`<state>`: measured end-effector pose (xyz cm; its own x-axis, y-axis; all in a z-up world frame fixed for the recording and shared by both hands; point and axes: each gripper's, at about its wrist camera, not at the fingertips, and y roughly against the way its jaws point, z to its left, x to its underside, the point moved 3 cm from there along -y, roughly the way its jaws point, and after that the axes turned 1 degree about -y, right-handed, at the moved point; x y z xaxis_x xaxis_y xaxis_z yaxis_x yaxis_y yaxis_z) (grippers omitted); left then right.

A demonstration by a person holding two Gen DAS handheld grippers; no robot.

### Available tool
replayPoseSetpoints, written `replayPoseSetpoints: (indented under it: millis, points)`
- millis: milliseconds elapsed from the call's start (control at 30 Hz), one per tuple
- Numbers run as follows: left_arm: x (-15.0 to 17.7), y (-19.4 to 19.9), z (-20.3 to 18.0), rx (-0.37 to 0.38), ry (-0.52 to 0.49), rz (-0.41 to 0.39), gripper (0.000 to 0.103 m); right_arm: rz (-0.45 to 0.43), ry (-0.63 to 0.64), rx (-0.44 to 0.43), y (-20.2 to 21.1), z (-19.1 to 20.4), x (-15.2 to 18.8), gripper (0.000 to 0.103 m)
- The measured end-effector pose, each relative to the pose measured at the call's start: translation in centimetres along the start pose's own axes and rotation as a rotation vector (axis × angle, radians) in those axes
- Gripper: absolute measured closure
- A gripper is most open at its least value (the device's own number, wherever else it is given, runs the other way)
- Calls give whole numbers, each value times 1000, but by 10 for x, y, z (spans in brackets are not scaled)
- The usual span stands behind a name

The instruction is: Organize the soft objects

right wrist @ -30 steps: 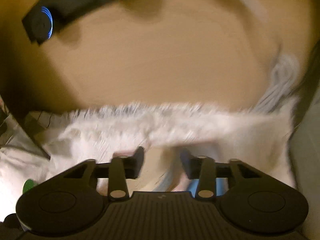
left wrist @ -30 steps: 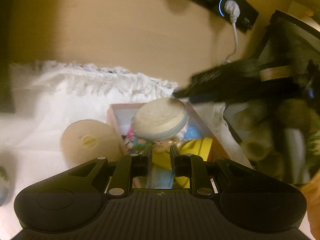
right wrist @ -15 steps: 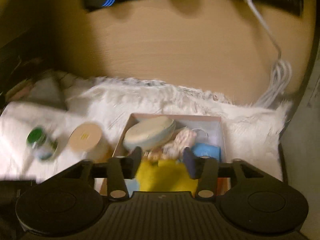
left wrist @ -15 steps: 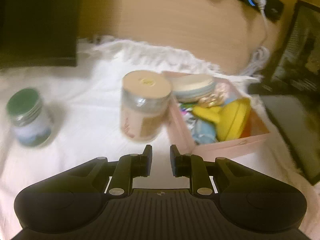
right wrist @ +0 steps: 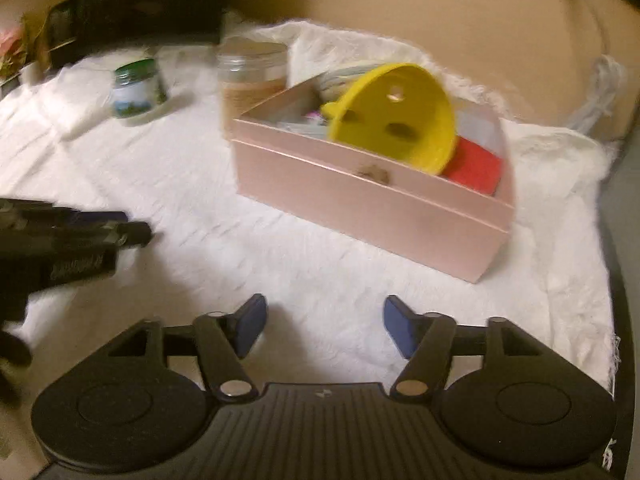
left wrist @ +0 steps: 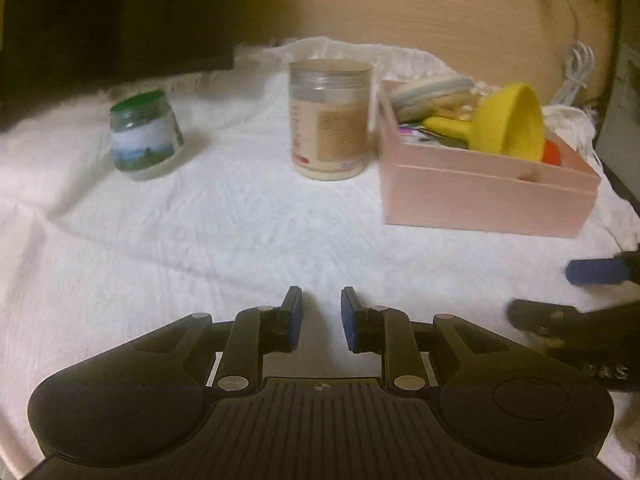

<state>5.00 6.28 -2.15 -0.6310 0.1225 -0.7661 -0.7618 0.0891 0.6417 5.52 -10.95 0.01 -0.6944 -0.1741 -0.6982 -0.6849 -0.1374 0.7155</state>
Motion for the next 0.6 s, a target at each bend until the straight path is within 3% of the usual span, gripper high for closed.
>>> replayPoseSetpoints:
  millis: [67,133,233,367,467,600]
  points:
    - [3,2,-8,-14,-5,-14,79,-6,-41,-10,-5,-6,-1,26]
    - [6,6,-13,-35,6,-24,79,-6,-80,9,-10,-16,0,9]
    - [5,8,-19,-28,30,-25,79,-15,-120,15,-15,-24,4,1]
    - [9,10,-29,-24,26,-28,78,-18,-131,28,-20,-23,4,0]
    - [13,13,-26,-20,76,-33,78,-62,-127,35,-20,-20,7,0]
    - [17,15,-34,-61,72,-52,78,-111,-115,30,-20,-20,11,0]
